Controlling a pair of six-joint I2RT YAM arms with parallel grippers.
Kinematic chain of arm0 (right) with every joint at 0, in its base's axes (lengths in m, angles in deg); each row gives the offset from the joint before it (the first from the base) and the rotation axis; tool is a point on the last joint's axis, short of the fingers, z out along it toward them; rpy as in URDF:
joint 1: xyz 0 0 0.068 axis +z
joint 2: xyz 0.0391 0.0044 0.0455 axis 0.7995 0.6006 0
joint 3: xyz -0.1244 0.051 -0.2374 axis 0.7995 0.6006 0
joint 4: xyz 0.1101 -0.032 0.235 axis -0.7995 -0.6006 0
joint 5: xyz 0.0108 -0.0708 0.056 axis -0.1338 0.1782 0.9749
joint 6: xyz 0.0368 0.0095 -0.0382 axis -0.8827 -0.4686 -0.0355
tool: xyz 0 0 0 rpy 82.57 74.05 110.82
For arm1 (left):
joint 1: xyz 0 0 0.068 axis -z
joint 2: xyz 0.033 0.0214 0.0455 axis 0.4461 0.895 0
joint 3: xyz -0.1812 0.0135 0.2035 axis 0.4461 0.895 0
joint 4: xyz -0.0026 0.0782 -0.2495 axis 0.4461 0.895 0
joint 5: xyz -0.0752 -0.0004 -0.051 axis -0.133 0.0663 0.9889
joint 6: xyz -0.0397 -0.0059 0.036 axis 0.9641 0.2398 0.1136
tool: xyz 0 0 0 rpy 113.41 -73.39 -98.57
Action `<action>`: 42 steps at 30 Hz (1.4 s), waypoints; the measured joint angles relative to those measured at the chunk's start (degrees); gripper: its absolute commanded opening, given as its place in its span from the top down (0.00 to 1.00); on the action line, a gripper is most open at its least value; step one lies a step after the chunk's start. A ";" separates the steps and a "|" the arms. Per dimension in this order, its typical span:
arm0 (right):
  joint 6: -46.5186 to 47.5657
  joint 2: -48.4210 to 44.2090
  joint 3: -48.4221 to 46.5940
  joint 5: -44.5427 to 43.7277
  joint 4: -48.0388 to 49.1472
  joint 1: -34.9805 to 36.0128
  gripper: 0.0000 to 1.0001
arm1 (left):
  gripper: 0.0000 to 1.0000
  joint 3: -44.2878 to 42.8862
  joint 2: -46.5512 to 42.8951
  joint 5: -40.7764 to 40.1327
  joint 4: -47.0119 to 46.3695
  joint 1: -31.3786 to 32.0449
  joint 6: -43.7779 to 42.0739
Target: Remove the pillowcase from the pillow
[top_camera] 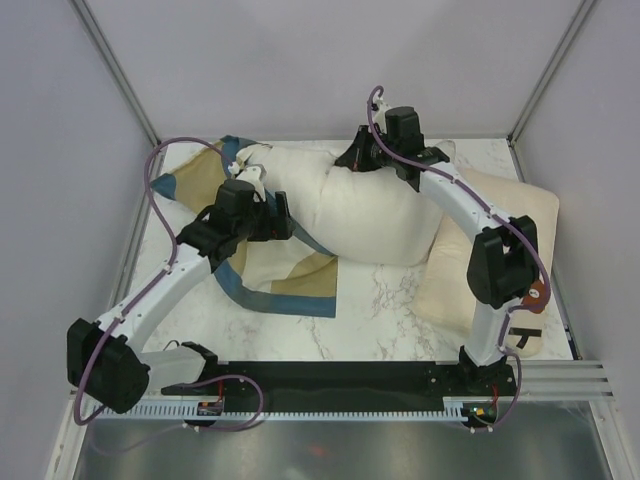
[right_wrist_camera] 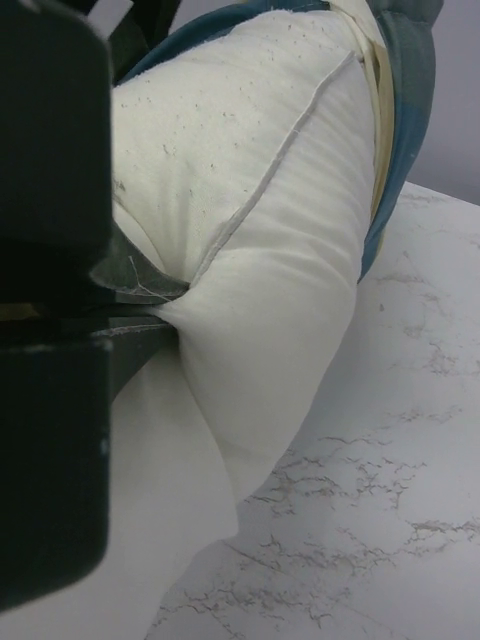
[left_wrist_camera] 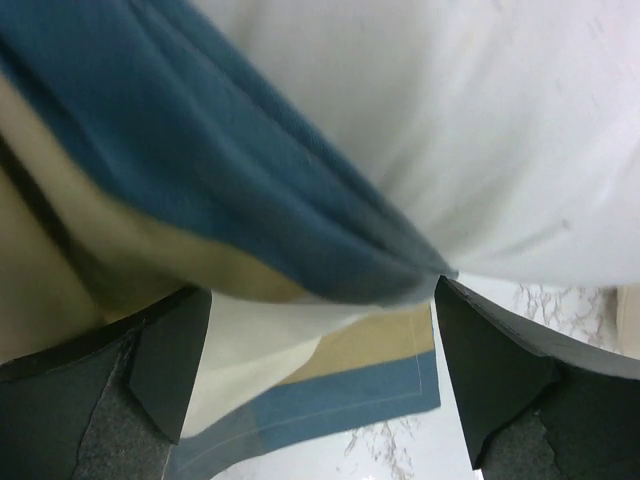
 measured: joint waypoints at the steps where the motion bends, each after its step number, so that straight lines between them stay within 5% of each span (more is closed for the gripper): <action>1: 0.00 -1.11 1.09 -0.13 0.15 0.31 1.00 | 0.00 0.00 1.16 -1.09 -1.46 0.00 0.68; 4: 0.11 -4.22 4.28 -0.44 0.61 1.22 1.00 | 0.00 0.02 3.67 -3.37 -4.55 0.00 1.86; 5: 0.26 -5.46 5.60 -0.61 0.90 1.57 1.00 | 0.08 0.04 4.48 -3.98 -5.33 0.00 2.14; 7: 0.55 -7.56 7.78 -1.11 1.11 2.03 1.00 | 0.32 0.13 5.64 -4.68 -6.64 0.04 2.64; 8: 0.74 -8.39 8.70 -1.49 1.18 2.14 1.00 | 0.66 0.20 5.99 -4.72 -7.13 0.04 2.80; 9: 0.98 -9.14 9.49 -1.81 1.33 2.25 1.00 | 0.77 0.42 6.12 -4.79 -7.63 0.07 3.10; 13: 1.40 -9.86 10.23 -2.49 1.33 1.86 1.00 | 0.83 2.58 5.11 -4.90 -8.81 0.11 3.21; 15: 1.40 -9.64 10.12 -2.38 1.25 1.53 1.00 | 0.96 4.55 2.89 -4.74 -9.16 0.11 3.23; 22: 2.54 -2.93 0.81 -1.84 -4.13 0.11 0.97 | 0.98 8.68 -9.31 -1.20 -5.01 0.11 2.91; 23: 3.02 -1.60 -1.20 -1.92 -5.62 0.09 0.88 | 0.98 8.33 -10.40 -0.33 -3.87 0.11 2.71; 24: 3.54 -0.37 -3.10 -2.03 -7.13 0.11 0.59 | 0.98 7.50 -11.41 1.03 -2.36 0.11 2.45; 26: 4.59 1.09 -5.97 -3.10 -9.49 0.26 0.35 | 0.98 4.35 -11.76 3.82 0.63 0.11 1.64; 31: 9.25 0.87 -12.61 -10.10 -12.52 -0.76 0.08 | 0.98 -5.35 -7.67 7.98 6.34 0.11 -1.22; 36: 13.33 -8.70 -10.03 -17.88 -13.38 -1.46 0.02 | 0.98 -12.20 2.51 8.35 8.04 -1.53 -4.04; 42: 14.86 -33.83 13.05 -24.13 -9.64 3.52 0.02 | 0.98 -13.05 9.25 9.03 8.00 -4.83 -6.78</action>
